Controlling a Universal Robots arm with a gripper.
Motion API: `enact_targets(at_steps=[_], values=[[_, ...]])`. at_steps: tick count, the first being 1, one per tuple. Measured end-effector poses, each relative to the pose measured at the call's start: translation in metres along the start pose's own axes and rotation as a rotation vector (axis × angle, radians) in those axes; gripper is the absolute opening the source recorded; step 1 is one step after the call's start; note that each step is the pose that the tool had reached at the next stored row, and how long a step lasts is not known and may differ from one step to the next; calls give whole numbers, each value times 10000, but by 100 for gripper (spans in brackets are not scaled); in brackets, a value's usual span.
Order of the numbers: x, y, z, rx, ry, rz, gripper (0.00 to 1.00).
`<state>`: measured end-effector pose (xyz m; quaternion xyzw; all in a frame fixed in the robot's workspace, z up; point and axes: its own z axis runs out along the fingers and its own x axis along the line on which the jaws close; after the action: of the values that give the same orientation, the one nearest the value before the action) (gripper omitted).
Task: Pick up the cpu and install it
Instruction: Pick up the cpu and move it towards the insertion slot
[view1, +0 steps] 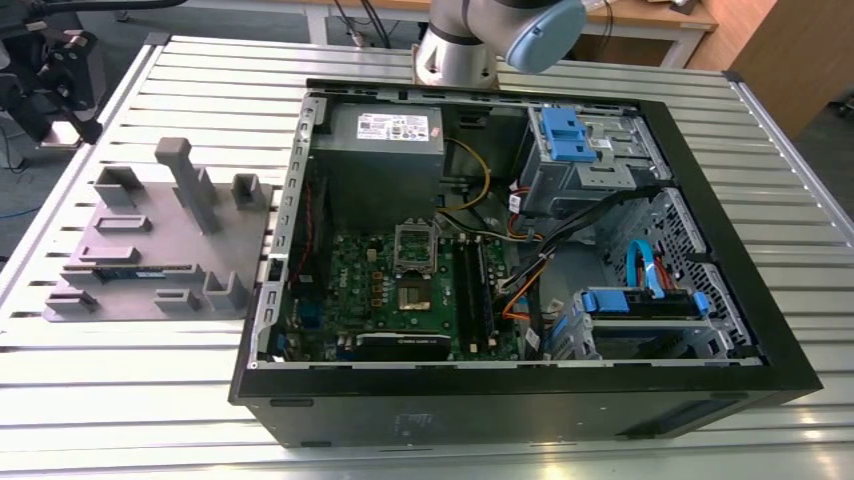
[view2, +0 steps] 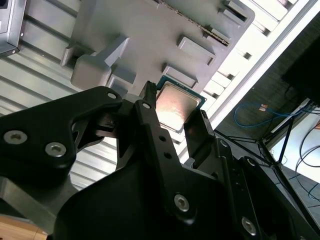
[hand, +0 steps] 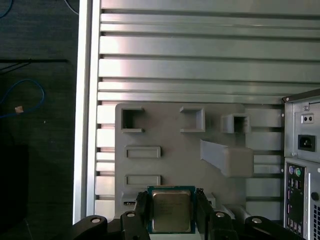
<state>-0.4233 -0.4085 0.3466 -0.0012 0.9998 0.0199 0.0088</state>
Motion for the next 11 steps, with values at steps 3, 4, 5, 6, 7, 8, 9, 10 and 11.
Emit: enact_targets(at_steps=[3,4,5,6,7,8,9,10,11], values=[[-2,0,-2,1,2,-1,47],[-6,0,-3,2,4,-1,47],[-12,0,-3,2,4,-1,47],[-17,0,-2,1,3,-1,47],[-25,0,-2,1,2,-1,47],[-35,0,-1,1,2,0,47],[-47,0,-1,1,2,-1,47],[-58,0,0,0,1,-1,47],[-70,0,0,1,1,-1,47]])
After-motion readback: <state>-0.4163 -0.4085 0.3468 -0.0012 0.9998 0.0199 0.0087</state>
